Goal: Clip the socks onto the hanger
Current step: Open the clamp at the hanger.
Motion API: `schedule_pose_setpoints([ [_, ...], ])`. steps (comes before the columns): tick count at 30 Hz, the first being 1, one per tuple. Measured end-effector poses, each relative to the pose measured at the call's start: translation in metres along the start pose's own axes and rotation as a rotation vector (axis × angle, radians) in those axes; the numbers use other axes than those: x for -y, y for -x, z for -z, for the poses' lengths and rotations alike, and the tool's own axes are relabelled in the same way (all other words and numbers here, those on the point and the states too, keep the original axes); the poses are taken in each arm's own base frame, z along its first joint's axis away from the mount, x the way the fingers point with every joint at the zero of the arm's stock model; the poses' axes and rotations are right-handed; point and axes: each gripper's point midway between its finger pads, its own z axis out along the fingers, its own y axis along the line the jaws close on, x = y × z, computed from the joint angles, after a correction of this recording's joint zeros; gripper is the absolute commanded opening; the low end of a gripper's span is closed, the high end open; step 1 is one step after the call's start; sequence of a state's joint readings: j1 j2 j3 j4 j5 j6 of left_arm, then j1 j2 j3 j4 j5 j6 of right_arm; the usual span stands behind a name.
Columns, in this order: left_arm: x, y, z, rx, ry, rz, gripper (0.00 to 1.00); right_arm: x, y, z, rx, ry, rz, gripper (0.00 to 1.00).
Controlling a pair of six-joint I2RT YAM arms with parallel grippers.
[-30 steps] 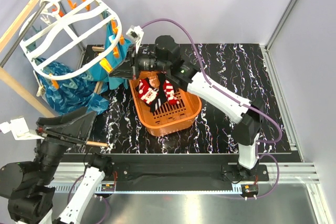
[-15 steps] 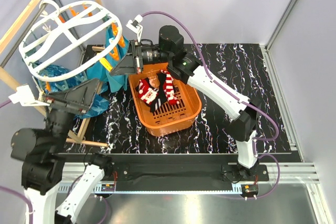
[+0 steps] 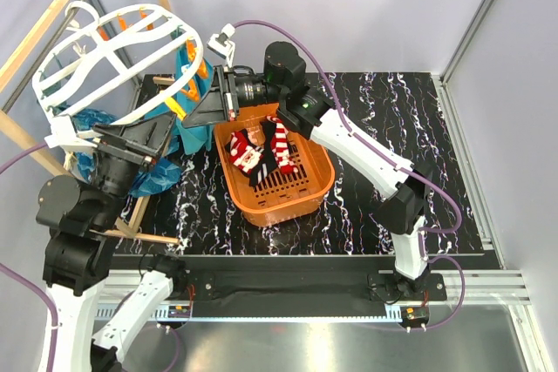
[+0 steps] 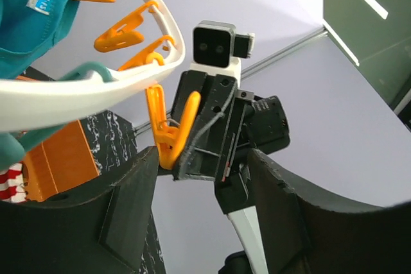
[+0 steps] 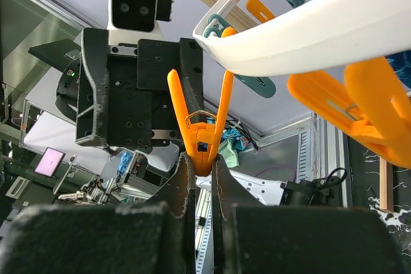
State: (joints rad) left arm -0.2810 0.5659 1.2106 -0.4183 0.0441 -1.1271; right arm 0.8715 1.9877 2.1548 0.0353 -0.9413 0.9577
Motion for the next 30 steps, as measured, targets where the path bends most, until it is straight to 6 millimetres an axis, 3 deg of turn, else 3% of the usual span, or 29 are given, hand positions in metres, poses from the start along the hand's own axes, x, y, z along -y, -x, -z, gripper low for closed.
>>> schedule_pose_setpoints([
  [9,-0.005,0.002,-0.008,0.013,0.025,0.010,0.66,-0.006,-0.001,0.000,-0.010,0.029,-0.022,0.00],
  [22,-0.008,0.006,-0.024,0.037,0.035,0.017,0.66,0.006,-0.005,0.001,-0.012,0.015,-0.060,0.00],
  [30,-0.013,0.005,-0.020,0.029,0.063,-0.003,0.66,0.009,-0.006,0.002,-0.017,0.016,-0.064,0.00],
])
